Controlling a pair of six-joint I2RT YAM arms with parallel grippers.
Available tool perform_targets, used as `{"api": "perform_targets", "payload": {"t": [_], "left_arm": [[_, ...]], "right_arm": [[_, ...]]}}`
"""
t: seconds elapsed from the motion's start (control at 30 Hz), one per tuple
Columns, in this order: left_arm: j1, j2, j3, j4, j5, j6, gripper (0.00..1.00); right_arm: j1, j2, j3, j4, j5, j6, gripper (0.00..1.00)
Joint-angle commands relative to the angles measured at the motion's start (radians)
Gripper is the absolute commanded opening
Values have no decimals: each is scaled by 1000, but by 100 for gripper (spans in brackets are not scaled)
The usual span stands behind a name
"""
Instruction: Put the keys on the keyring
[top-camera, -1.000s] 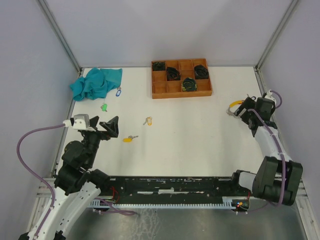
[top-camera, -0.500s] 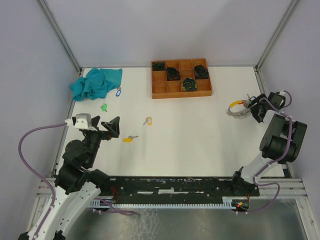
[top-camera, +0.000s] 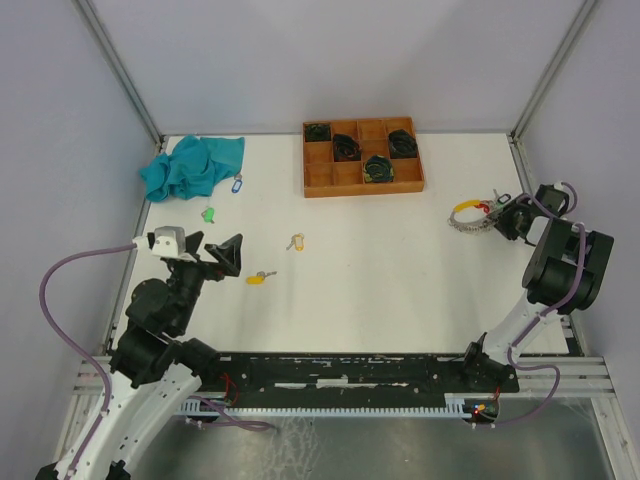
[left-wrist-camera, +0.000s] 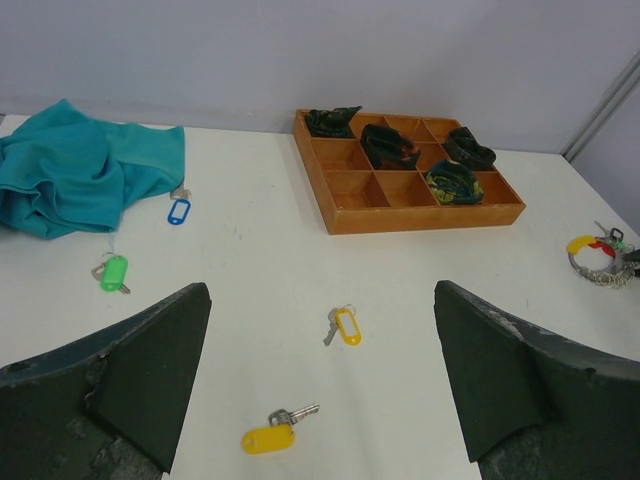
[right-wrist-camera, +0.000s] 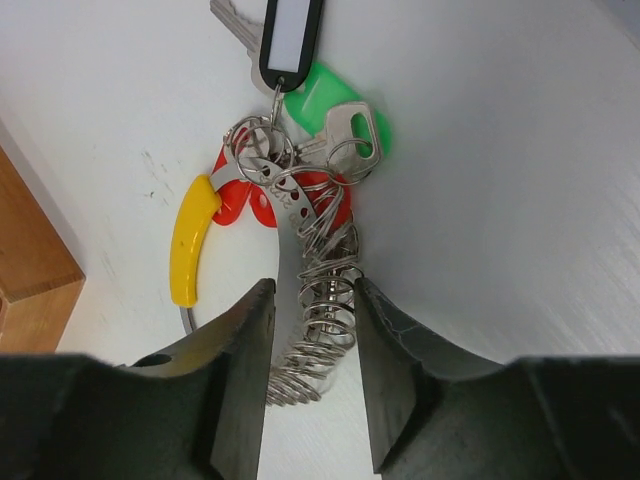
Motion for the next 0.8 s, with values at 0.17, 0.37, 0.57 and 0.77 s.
{"api": "perform_targets", "payload": {"t": [0.17, 0.37, 0.57, 0.77], "left_arm": [[-3, 23, 5, 59, 79, 30, 100], [-3, 60, 15, 59, 149, 7, 100], [-3, 123, 38, 50, 222, -13, 100], [-4, 157, 47, 44, 253, -19, 100]], "right_arm": [[40, -27, -50, -6, -100, -42, 24], [110, -78, -86, -41, -114, -69, 2], [214, -145, -126, -89, -107, -93, 1], [372, -229, -191, -118, -101, -86, 1]]}}
